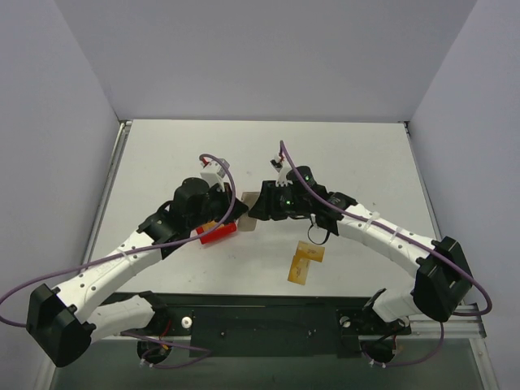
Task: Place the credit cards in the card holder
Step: Open the card holder at the center of the board.
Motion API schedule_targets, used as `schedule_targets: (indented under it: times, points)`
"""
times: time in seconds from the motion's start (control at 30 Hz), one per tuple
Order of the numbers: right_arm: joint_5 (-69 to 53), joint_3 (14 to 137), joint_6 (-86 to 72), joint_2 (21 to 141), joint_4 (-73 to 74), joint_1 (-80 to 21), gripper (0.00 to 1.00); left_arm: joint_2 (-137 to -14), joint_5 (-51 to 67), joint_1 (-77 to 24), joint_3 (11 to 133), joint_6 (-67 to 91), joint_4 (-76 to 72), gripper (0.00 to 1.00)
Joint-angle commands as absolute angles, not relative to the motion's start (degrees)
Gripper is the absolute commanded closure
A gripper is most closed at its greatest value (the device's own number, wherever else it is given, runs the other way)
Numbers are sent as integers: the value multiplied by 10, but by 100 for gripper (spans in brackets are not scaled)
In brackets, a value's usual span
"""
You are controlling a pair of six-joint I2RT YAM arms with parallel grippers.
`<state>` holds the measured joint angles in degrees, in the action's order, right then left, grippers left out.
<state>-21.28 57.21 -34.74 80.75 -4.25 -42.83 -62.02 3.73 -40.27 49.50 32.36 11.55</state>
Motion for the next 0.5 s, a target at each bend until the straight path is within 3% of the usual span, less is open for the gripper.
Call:
schedule_targets:
  times: [0.0, 0.47]
  points:
    - [-107, 594, -346, 809, -7, -425, 67, -581, 94, -408, 502, 345, 42, 100]
    - [79, 613, -330, 788, 123, -424, 76, -572, 40, -407, 504, 327, 83, 100]
